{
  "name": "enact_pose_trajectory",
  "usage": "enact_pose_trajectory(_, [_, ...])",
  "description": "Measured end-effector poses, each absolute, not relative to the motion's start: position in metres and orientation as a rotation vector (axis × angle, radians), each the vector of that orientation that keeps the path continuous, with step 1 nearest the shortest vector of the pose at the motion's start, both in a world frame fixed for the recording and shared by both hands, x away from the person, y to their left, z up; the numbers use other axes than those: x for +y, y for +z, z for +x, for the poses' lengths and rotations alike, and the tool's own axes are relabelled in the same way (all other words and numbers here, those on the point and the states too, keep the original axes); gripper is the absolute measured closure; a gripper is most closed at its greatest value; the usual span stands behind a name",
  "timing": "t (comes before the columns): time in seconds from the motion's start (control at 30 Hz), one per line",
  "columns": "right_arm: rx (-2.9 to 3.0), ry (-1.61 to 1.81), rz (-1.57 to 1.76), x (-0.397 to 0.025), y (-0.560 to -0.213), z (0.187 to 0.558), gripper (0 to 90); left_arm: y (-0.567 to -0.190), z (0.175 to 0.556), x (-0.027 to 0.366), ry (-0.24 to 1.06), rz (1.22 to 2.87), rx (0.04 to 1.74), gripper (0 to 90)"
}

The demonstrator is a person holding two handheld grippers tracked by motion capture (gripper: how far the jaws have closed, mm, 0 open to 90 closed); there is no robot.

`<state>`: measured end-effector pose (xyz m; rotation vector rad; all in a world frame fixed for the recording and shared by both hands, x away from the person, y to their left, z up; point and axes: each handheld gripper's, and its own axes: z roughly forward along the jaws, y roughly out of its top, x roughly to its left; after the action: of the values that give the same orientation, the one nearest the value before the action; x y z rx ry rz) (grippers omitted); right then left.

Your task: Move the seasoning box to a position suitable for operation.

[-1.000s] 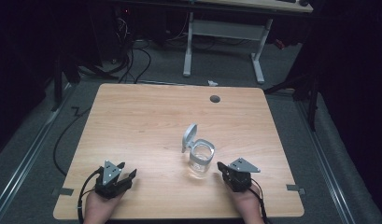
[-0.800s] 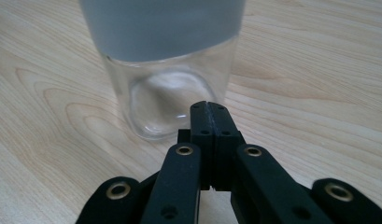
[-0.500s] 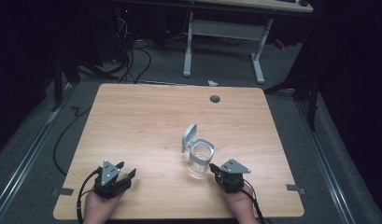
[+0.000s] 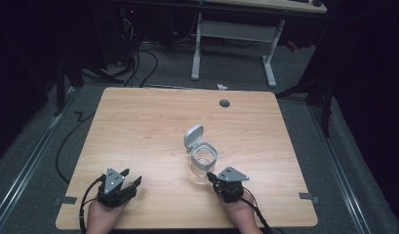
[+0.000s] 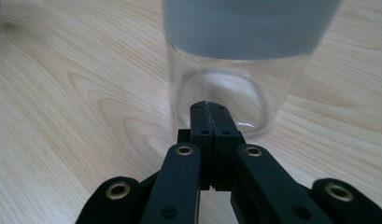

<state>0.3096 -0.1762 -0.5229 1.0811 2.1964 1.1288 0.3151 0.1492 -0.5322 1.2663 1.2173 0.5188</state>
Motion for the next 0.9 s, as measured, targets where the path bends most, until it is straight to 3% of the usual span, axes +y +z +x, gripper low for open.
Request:
enact_pose_trajectory(0.27, [2.186, 1.112, 1.101, -0.183, -0.523, 0.311, 90.0, -0.532, 0.316, 0.15, 0.517, 1.262, 1.22, 47.2])
enact_pose_trajectory(0.5, [2.101, 1.089, 1.208, -0.208, -0.52, 0.339, 90.0, -0.532, 0.316, 0.15, 0.487, 1.253, 1.232, 48.8])
enact_pose_trajectory(0.9, [2.106, 1.097, 1.208, -0.2, -0.517, 0.363, 90.0, -0.531, 0.315, 0.15, 0.494, 1.251, 1.229, 52.2])
